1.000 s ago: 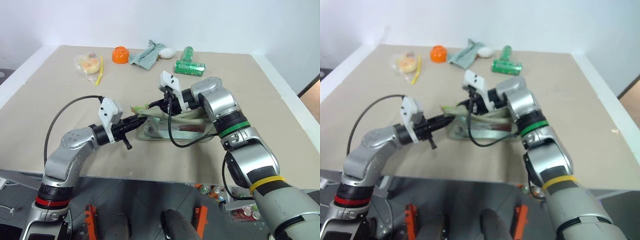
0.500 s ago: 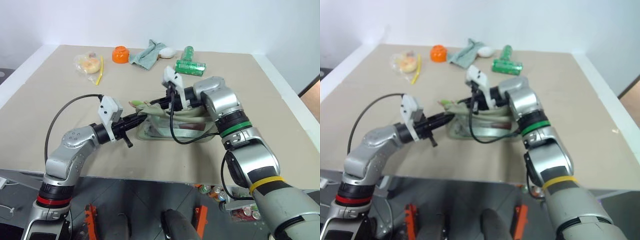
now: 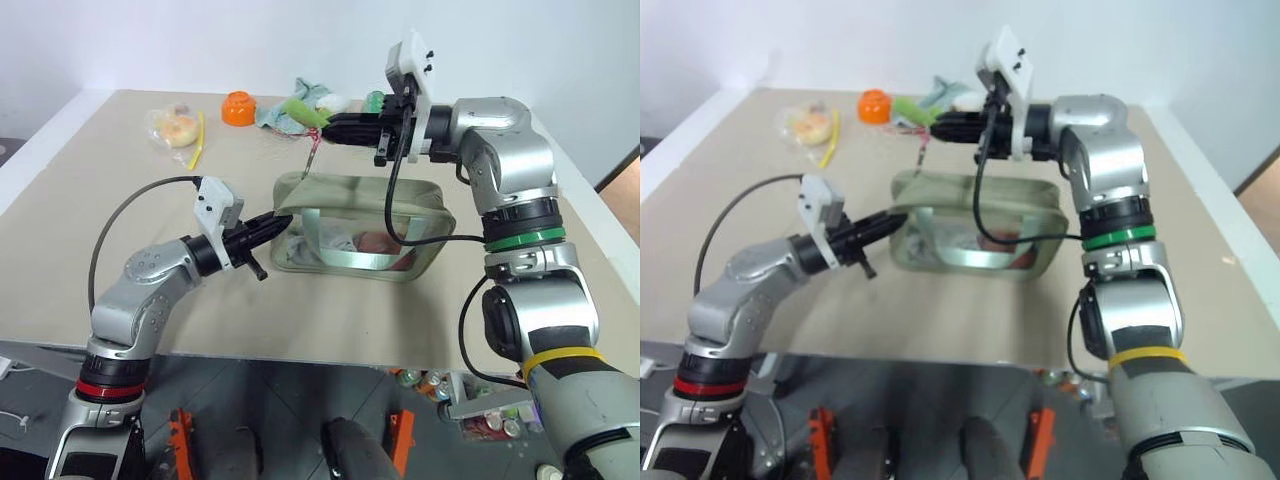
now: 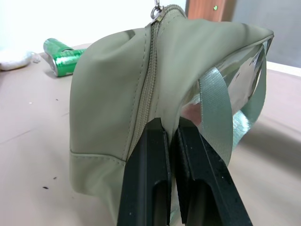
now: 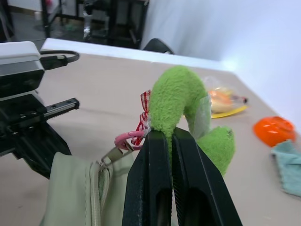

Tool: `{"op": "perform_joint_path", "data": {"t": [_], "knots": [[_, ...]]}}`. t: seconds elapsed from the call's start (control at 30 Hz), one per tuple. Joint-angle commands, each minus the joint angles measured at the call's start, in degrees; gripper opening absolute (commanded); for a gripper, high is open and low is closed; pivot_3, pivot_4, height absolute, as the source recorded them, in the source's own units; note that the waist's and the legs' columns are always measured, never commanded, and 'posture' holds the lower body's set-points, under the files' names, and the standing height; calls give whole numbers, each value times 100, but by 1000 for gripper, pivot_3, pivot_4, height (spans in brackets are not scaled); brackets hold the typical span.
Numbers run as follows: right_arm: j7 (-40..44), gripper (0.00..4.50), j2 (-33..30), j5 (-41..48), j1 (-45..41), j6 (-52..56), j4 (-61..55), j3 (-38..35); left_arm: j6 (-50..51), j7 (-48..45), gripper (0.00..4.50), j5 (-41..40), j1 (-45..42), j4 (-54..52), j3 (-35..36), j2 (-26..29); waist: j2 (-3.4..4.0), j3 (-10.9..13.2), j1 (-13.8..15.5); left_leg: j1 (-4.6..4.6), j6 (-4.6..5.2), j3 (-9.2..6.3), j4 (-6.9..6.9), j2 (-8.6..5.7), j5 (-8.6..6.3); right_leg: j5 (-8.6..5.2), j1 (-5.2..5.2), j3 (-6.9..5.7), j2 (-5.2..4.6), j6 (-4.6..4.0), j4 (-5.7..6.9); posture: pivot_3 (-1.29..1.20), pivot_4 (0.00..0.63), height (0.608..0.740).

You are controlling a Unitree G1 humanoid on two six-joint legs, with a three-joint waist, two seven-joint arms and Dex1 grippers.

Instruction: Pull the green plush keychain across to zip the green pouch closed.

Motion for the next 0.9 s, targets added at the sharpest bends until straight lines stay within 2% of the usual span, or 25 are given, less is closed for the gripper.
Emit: {"op": "perform_joint_path", "data": {"t": [0.03,0.23,0.5,0.9], "knots": [[-548,26,-340,162,40,-229,-481,-572,64,35,0,-57,-49,10,134,27,1,1,0,-1,0,0,0,0,0,0,0,0,-1,1,0,0,150,740],[-1046,26,-753,317,447,-202,-716,-906,-22,125,0,59,-49,146,145,91,1,1,1,-3,0,4,-5,-1,0,-1,-7,6,0,1,0,0,150,740],[-1784,26,-1292,492,1418,-13,-1096,-1539,-230,160,0,255,-174,383,123,115,3,2,8,-4,0,4,-3,-6,0,-2,-4,8,-2,3,-1,0,150,740],[-2842,26,-1477,451,2792,30,-991,-2012,-304,-129,0,325,-226,472,53,212,5,2,-11,4,4,15,0,-6,2,-1,-2,18,-1,4,0,0,150,740]]}}
